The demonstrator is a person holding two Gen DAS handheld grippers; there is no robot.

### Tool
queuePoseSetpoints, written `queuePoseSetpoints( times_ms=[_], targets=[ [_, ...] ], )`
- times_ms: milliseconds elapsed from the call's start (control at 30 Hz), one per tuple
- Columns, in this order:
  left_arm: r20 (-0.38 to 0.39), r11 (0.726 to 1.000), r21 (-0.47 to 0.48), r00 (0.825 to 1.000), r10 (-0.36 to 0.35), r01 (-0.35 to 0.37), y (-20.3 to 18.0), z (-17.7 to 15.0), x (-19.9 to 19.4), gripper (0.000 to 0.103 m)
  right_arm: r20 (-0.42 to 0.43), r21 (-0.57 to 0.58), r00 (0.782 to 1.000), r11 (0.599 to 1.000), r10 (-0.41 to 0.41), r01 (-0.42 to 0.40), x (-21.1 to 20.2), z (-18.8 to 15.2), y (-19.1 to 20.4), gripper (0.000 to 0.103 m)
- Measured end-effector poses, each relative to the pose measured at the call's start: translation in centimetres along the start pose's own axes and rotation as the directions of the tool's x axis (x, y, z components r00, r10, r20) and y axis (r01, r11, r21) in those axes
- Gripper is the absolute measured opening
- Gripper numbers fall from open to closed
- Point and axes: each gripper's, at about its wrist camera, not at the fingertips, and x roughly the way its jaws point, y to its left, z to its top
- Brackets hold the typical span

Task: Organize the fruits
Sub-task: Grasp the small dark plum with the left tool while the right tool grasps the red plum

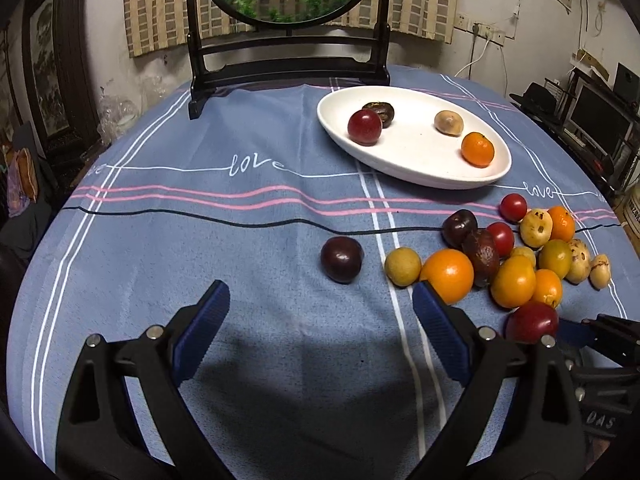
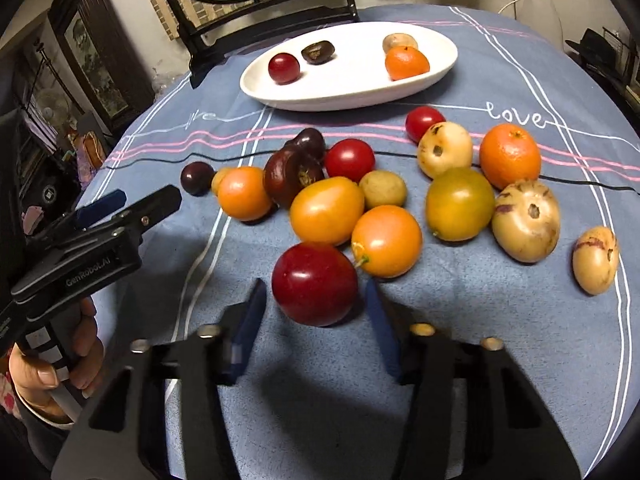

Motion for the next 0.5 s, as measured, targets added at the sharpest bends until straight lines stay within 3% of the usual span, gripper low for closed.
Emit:
queuePoseSetpoints(
  times_ms=[300,500],
  targets=[
    [-0.028,0.998,0.027,0.998,-0.052,0.053,-1.2,-0.5,0.3,0.094,0.02,0.006,0.997,0.998,0.068,-0.069,-2.5,-2.0,-2.0,0.043],
    [-0.032,0.999,0.033,0.999,-0.009,0.01,-0.9,-0.2,0.2,0.094,0.045,0.029,0.997,0.997,0.064,-0.066,-4.6,-3.4,-4.1,0.043]
  ],
)
